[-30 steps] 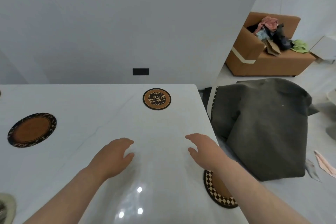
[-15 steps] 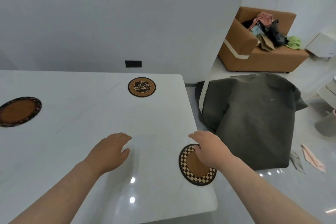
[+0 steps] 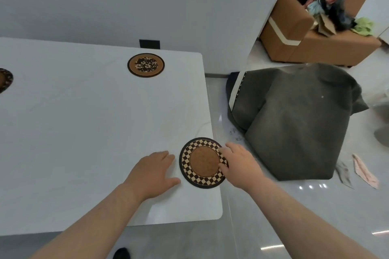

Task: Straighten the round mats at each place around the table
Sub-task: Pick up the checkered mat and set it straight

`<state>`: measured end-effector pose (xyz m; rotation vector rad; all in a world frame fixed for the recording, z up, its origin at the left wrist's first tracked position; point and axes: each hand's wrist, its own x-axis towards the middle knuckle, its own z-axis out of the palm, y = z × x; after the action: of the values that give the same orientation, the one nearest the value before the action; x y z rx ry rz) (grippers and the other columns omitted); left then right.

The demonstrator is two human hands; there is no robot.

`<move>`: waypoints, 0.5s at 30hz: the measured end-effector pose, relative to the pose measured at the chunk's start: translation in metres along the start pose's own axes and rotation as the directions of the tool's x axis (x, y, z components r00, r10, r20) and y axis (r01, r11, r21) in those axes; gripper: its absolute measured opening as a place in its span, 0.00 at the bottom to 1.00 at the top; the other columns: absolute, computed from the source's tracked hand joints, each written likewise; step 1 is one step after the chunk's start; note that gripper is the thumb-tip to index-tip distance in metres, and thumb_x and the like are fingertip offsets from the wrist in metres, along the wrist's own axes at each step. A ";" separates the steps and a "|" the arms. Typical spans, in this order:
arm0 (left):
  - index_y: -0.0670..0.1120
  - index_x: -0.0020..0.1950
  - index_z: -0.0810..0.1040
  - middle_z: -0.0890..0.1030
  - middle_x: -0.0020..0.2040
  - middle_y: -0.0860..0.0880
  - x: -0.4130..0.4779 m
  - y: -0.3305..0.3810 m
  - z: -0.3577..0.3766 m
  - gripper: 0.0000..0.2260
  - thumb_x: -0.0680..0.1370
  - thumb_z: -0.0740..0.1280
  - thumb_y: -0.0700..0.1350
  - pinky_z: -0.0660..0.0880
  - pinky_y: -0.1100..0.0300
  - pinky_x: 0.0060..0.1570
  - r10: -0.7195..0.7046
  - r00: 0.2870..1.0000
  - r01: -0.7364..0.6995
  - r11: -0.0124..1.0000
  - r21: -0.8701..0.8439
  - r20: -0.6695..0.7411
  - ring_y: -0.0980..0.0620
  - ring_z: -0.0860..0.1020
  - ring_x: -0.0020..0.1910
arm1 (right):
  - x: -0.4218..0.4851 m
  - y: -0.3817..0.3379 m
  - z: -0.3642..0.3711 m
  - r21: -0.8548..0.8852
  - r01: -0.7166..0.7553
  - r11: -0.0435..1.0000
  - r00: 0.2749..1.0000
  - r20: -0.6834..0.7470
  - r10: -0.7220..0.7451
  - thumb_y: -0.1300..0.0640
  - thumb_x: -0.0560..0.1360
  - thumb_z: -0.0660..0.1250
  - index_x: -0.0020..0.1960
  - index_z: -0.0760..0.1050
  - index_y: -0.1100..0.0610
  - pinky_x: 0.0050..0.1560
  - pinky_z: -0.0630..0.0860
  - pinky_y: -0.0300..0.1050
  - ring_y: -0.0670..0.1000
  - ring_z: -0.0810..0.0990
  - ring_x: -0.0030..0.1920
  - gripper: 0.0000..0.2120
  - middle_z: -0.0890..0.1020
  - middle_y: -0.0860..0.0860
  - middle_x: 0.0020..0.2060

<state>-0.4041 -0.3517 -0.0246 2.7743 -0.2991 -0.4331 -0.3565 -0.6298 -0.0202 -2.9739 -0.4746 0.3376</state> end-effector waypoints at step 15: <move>0.45 0.43 0.78 0.77 0.39 0.49 0.026 0.048 0.020 0.02 0.71 0.67 0.40 0.67 0.65 0.37 -0.299 0.941 0.169 0.822 -0.544 -0.159 0.50 0.73 0.42 | 0.004 0.002 0.025 0.501 -0.245 0.830 0.959 0.002 0.282 0.49 0.75 0.68 0.58 0.76 0.47 0.35 0.66 0.30 0.41 0.75 0.40 0.12 0.76 0.40 0.44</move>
<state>-0.3937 -0.4084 -0.0337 2.2860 0.2039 -0.1899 -0.3580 -0.6284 -0.0451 -2.5222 0.0427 0.3163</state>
